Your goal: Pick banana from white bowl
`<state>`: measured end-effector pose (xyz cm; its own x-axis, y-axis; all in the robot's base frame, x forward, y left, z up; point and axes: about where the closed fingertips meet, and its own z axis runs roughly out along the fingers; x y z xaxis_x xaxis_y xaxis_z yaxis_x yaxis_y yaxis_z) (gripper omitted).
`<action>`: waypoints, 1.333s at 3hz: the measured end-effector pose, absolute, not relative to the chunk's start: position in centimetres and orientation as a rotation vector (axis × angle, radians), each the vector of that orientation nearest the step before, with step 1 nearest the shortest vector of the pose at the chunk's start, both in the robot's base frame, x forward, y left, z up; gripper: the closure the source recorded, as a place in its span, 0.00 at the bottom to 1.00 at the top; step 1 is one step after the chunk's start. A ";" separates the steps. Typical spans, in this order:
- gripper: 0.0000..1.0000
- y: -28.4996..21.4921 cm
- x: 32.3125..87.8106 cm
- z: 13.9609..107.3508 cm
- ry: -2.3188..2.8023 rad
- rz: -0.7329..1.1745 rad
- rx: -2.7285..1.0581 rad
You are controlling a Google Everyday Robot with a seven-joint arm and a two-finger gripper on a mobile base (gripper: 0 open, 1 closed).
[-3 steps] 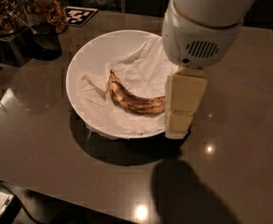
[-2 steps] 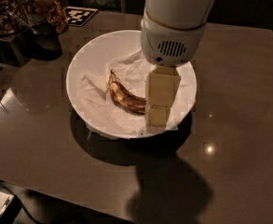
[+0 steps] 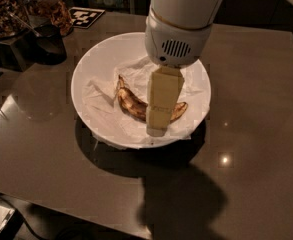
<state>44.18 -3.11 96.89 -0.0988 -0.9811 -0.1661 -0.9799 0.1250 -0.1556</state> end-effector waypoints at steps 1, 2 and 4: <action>0.00 -1.8 45.9 96.0 2.227 0.058 -1.903; 0.00 -1.3 47.7 94.6 2.303 0.132 -1.858; 0.23 -2.3 49.6 91.0 2.449 0.253 -1.762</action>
Offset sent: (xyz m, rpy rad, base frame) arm 0.0473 0.0141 -0.0457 0.0274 0.2351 -0.1475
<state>49.64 -2.27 91.01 -0.3185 -0.9289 -0.1891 -0.9479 0.3111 0.0688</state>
